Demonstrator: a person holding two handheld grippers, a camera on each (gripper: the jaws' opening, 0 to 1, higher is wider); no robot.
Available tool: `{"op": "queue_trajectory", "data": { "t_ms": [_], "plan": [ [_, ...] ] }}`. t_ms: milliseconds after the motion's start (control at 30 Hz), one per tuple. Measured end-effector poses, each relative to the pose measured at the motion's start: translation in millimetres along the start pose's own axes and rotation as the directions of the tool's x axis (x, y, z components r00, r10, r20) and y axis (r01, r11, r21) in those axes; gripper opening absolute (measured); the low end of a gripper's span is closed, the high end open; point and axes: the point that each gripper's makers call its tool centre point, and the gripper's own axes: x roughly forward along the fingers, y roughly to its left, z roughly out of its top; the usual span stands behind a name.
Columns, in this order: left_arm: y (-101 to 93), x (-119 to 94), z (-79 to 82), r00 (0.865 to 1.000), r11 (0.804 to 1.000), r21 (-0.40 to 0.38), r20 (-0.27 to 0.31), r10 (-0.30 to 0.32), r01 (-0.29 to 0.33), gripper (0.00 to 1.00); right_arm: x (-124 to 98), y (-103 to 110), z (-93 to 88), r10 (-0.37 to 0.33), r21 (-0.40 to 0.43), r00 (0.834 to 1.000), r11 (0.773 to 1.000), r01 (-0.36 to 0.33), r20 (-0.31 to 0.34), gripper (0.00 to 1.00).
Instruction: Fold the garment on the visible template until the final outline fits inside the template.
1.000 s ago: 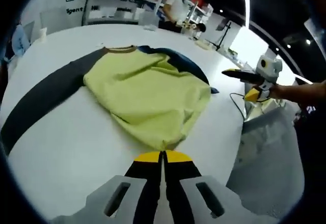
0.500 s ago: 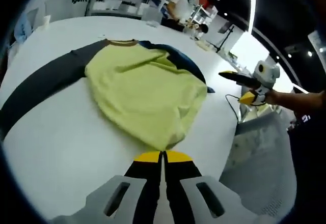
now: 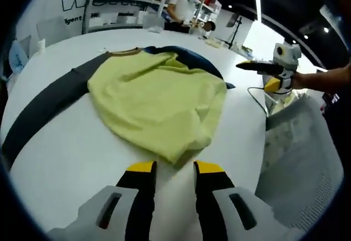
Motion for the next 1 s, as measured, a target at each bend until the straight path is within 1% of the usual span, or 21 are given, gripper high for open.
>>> {"op": "queue_trajectory", "data": {
  "t_ms": [67,100,267,367,433,467,500,533,567,600,667,733,833,900,1000],
  "plan": [
    [-0.1,4.0,-0.8,1.0,1.0,-0.003,-0.006,-0.009,0.009,0.26,-0.4,-0.2,-0.6,-0.002,0.001,1.0,1.0,0.002,-0.003,0.86],
    [0.3,4.9,1.2,1.0,1.0,0.006,0.002,-0.008,0.008,0.23,-0.5,-0.5,-0.7,-0.002,0.002,1.0,1.0,0.002,-0.002,0.86],
    [2.2,10.8,6.9,1.0,1.0,0.007,0.006,0.0,0.0,0.14,-1.3,-2.0,-2.1,-0.005,0.005,1.0,1.0,0.005,-0.005,0.86],
    [0.2,11.6,7.1,1.0,0.999,0.039,0.002,-0.003,0.003,0.06,-1.9,-4.0,-3.8,-0.007,0.011,1.0,1.0,0.008,-0.006,0.86],
    [-2.0,10.7,7.4,1.0,0.998,0.062,0.005,-0.012,0.012,0.05,-1.6,-4.9,-6.3,-0.009,0.014,1.0,1.0,0.009,-0.011,0.85],
    [-2.9,10.0,7.7,1.0,0.999,0.052,0.004,-0.016,0.016,0.03,-1.2,-4.9,-8.1,-0.007,0.017,1.0,1.0,0.007,-0.014,0.85],
    [-5.8,8.6,7.0,1.0,0.999,0.024,-0.003,-0.03,0.03,0.03,0.0,-5.3,-11.7,-0.004,0.019,1.0,1.0,0.004,-0.022,0.84],
    [-9.4,6.4,7.0,0.999,0.998,-0.034,-0.005,-0.05,0.05,0.02,0.7,-5.4,-13.8,-0.003,0.018,1.0,1.0,0.003,-0.027,0.84],
    [-10.7,4.8,7.1,0.998,0.996,-0.068,-0.006,-0.061,0.061,0.02,1.3,-5.1,-15.5,-0.001,0.017,1.0,1.0,0.001,-0.031,0.84],
    [-12.7,2.4,5.6,0.997,0.99,-0.122,-0.015,-0.08,0.077,0.02,2.2,-4.5,-17.9,0.003,0.018,0.999,1.0,-0.003,-0.037,0.83],
    [-14.8,-1.0,4.5,0.994,0.976,-0.193,-0.019,-0.109,0.103,0.02,4.8,-3.1,-21.4,0.013,0.021,0.999,1.0,-0.012,-0.045,0.81],
    [-11.5,-3.3,3.0,0.994,0.973,-0.21,-0.026,-0.107,0.099,0.02,7.5,-1.7,-25.1,0.024,0.023,0.998,0.999,-0.022,-0.056,0.78],
    [-12.4,-6.2,0.9,0.992,0.964,-0.242,-0.034,-0.12,0.108,0.02,10.8,-0.2,-28.8,0.036,0.028,0.997,0.999,-0.034,-0.067,0.74],
    [-12.2,-7.0,-0.8,0.992,0.965,-0.242,-0.044,-0.117,0.103,0.02,13.2,0.9,-30.4,0.047,0.022,0.997,0.999,-0.045,-0.069,0.7],
    [-9.3,-8.0,-2.2,0.992,0.962,-0.258,-0.057,-0.112,0.094,0.02,17.9,-0.6,-36.1,0.055,0.024,0.995,0.998,-0.053,-0.084,0.68]
  ]
}}
